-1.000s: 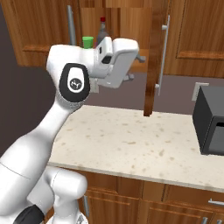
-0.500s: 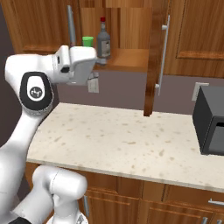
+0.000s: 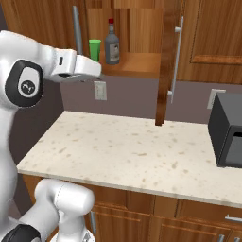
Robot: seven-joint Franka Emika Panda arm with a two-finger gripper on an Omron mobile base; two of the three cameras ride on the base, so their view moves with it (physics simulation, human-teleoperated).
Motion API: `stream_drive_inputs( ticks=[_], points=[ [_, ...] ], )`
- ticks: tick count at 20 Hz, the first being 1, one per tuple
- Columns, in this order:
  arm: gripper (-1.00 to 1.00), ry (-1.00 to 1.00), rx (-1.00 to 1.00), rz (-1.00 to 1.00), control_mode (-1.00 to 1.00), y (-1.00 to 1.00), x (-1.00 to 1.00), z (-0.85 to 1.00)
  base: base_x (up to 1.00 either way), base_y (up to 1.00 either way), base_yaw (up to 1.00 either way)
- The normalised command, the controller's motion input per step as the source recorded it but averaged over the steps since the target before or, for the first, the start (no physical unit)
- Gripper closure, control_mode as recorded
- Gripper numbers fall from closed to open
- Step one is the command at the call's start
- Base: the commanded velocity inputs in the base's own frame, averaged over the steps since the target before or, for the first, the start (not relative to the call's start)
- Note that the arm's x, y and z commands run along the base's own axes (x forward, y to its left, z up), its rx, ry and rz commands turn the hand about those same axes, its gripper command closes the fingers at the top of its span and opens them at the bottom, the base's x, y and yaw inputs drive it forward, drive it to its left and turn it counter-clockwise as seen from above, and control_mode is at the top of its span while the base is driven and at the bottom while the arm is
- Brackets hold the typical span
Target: Open the cabinet directly in front. Then move the liquor and the cup to the dining counter with the jar on it.
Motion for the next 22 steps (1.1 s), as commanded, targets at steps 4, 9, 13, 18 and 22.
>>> stream_drive_inputs(
  ticks=[4,9,13,18,22],
  points=[
    [-1.00,-0.28,0.35,0.09,-1.00,0.00,-0.10,0.00,0.00,0.00,0.00],
    [-1.00,-0.04,0.01,0.00,-1.00,0.09,0.00,0.00,0.00,0.00,0.00],
    [-1.00,-0.08,0.00,0.06,-1.00,0.77,0.04,0.00,0.00,0.00,0.00],
    [-1.00,-0.10,0.05,0.06,-1.00,0.58,0.00,0.11,0.00,0.00,0.00],
    [-1.00,-0.12,0.04,0.08,-1.00,0.56,0.14,0.14,0.00,0.00,0.00]
  ],
)
